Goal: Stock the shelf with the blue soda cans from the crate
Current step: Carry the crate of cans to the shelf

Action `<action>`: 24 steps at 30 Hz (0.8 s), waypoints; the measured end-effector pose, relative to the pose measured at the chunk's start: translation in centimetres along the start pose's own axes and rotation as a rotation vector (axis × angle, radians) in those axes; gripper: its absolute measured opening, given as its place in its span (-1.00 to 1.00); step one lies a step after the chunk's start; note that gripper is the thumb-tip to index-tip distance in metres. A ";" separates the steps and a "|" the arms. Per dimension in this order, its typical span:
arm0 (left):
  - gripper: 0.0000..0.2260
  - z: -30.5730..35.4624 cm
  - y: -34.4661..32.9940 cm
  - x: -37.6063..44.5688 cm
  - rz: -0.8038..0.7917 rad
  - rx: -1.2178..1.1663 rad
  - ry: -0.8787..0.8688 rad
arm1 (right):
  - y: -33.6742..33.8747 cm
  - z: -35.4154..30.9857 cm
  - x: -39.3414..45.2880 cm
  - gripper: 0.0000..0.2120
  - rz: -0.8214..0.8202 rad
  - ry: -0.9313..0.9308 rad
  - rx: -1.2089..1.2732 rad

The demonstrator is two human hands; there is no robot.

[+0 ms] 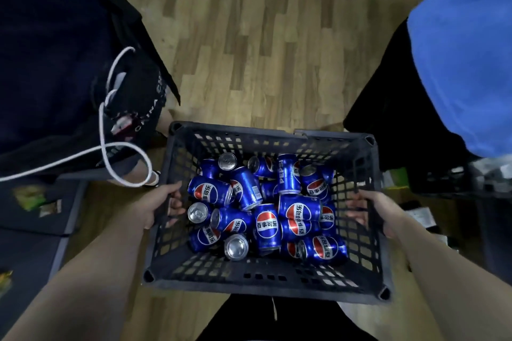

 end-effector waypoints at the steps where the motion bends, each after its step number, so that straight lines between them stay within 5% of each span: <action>1: -0.70 0.9 -0.1 0.8 0.005 -0.009 0.008 | -0.5 -1.1 1.0 -0.76 0.001 -0.004 -0.007; 24: -0.73 27.4 -1.4 10.3 0.032 -0.046 0.023 | -6.5 -27.4 15.7 -0.76 0.038 0.025 -0.088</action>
Point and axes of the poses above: each hand's wrist, its own x-axis towards the middle knuckle, its own y-axis out of the back of the hand, z = x × y, the point moved 4 cm from there along x, towards the middle knuckle, and after that the axes turned 13 degrees about x, right-handed, at the moved point
